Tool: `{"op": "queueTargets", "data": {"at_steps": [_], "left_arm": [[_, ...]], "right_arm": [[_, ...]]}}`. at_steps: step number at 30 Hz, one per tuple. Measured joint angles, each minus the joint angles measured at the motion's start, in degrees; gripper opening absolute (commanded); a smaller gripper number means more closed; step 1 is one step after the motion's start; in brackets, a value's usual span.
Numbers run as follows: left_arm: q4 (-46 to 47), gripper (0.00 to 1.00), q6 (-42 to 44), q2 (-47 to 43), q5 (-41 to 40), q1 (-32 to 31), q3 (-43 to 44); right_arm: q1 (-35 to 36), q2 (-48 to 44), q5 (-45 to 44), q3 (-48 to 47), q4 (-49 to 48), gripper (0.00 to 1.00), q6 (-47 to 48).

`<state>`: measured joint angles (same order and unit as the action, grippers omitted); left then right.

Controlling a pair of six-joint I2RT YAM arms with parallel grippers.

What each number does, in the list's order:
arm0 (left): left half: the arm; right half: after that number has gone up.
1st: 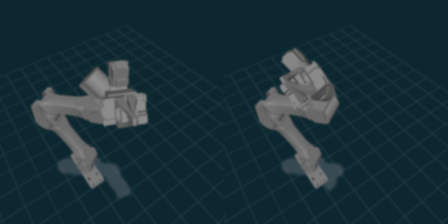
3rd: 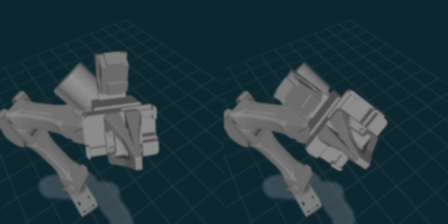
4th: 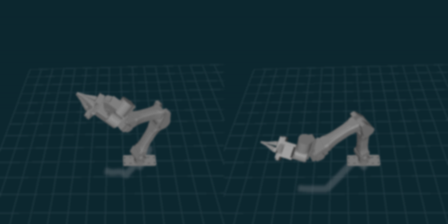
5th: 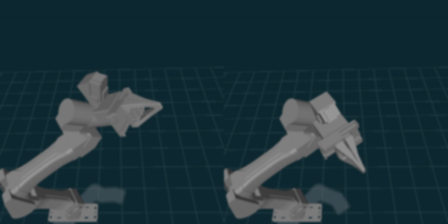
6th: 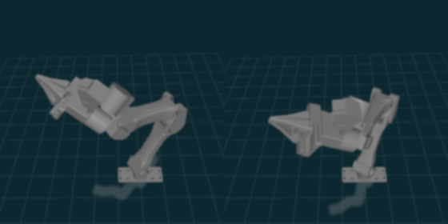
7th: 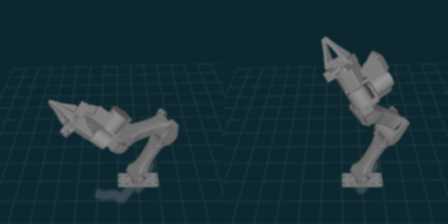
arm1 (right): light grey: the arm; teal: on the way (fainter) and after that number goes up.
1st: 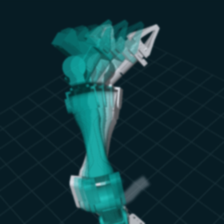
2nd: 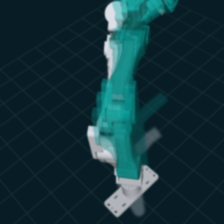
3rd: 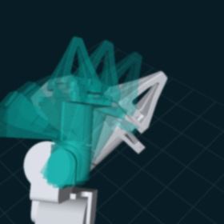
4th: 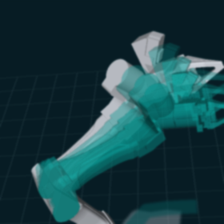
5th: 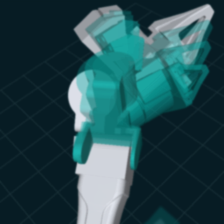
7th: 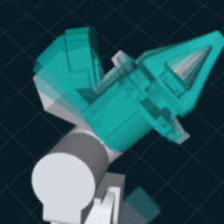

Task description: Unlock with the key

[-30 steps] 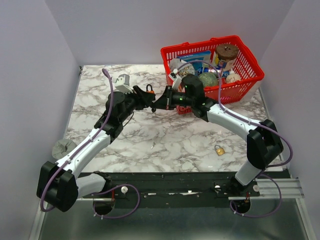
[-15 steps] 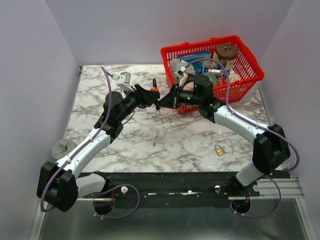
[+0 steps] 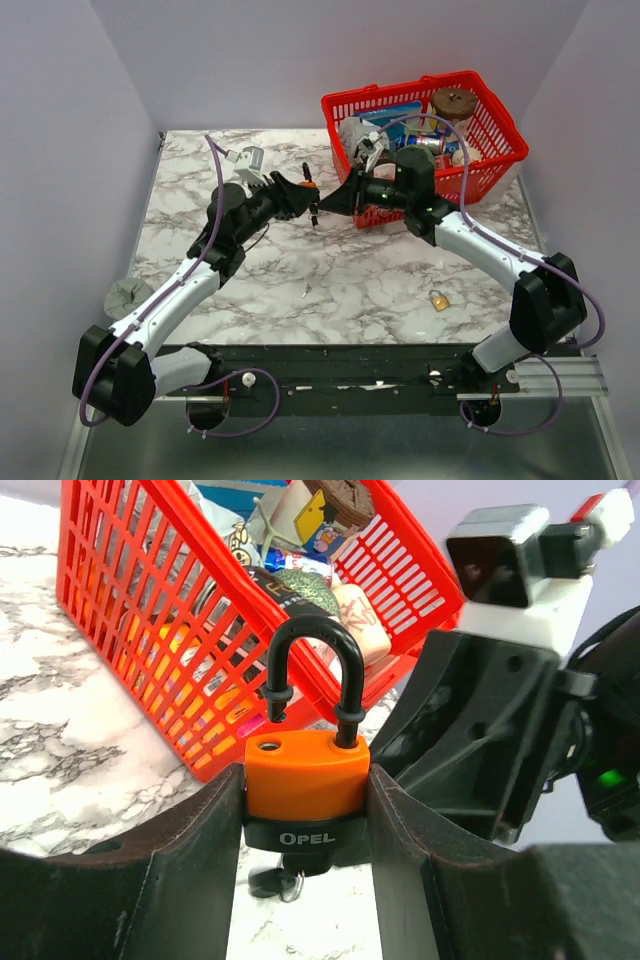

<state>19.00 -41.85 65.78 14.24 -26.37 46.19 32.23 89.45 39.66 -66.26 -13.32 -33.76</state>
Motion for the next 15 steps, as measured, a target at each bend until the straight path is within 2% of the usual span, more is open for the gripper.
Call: {"op": "queueTargets", "data": {"at_steps": [3,6,10,15], "left_arm": [[-2.1,0.00,0.7,-0.6,0.0,0.3,0.0],[-5.5,0.00,1.6,-0.8,0.2,0.5,0.0],[-8.0,0.00,2.9,-1.0,0.5,0.7,0.0],[-8.6,0.00,6.7,-2.5,4.4,0.9,0.0]], "right_arm": [[-1.2,-2.0,-0.2,0.5,0.5,0.66,1.8],[-1.9,-5.2,-0.8,0.5,0.8,0.75,4.3],[-2.1,-10.3,-1.6,0.6,2.1,0.83,7.4],[-2.1,-15.5,-1.5,0.8,4.5,0.85,11.6]]}}
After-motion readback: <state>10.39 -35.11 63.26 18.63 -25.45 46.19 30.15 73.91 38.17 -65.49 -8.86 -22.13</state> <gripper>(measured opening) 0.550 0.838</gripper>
